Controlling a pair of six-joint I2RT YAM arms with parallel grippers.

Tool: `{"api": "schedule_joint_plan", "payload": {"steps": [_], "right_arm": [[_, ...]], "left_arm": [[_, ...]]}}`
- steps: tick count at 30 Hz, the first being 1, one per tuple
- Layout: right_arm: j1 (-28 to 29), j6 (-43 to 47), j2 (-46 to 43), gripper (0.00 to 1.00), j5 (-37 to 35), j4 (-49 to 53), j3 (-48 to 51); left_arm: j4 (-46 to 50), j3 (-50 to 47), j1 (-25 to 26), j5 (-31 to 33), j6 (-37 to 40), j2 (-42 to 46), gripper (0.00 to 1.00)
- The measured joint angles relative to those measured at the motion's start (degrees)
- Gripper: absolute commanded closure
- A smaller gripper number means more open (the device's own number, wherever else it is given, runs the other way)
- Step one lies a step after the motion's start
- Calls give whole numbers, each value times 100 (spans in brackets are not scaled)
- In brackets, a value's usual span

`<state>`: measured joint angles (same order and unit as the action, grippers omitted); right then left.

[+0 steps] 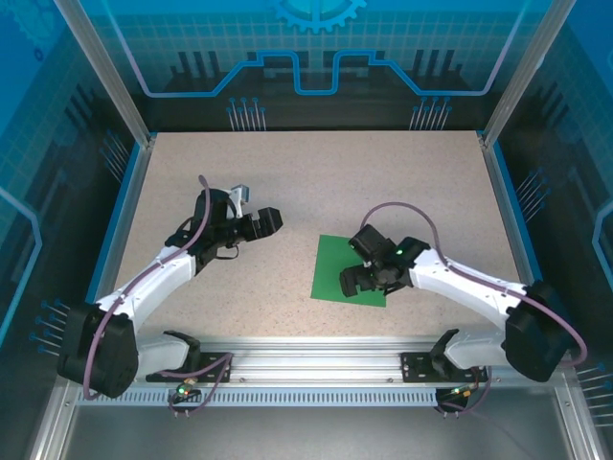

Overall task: Fold a paper plane with a square sheet of paper (fold left side to right side)
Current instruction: Move the square sheet of paper to the center of the table.

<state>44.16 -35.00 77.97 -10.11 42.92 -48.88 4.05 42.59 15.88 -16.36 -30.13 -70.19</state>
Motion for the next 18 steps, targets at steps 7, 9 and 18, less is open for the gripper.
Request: {"api": "schedule_joint_plan", "payload": {"steps": [7,9,18], "right_arm": [[4,42,911,11,7,-254,-407],[4,55,1084,12,9,-367,-439],[-81,127,1784,15,160,-638,-605]], "left_arm": [[9,-2,0,37,2,17,1],[22,-2,0,59,4,24,1],[116,-2,0,155,7,68,1]]}}
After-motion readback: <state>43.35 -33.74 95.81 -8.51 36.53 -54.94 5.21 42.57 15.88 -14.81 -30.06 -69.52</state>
